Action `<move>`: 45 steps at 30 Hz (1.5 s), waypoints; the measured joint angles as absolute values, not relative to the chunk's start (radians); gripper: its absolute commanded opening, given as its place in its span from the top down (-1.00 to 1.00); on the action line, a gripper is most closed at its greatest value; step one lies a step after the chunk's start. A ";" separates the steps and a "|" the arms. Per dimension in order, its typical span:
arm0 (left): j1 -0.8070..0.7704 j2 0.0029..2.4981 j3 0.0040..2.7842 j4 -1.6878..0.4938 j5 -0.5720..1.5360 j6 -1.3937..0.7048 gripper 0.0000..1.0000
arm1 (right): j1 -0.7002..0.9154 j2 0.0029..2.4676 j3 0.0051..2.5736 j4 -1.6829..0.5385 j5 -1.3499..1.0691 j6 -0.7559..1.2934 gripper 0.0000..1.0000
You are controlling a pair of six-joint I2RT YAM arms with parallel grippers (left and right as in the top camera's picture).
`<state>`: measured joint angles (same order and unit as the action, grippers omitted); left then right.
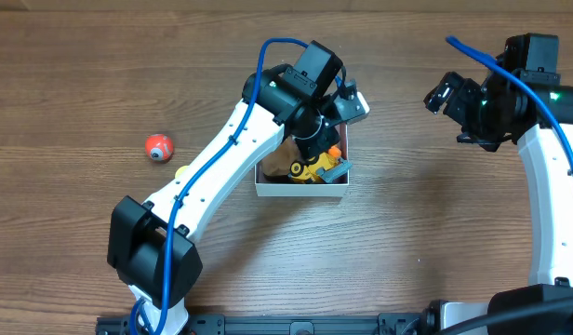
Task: Pack container
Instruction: 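Release the excavator in the box and press it down with left gripper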
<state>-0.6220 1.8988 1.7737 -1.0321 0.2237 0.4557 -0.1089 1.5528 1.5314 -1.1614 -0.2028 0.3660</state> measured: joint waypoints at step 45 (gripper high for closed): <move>-0.626 2.160 1.768 -1.059 0.018 0.090 0.29 | -0.109 1.553 1.531 -1.161 -0.203 0.366 -1.00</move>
<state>-0.6262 2.1601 1.7683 -1.0588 0.0177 0.0898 -0.1089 1.5528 1.5314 -1.1614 -0.2031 0.3664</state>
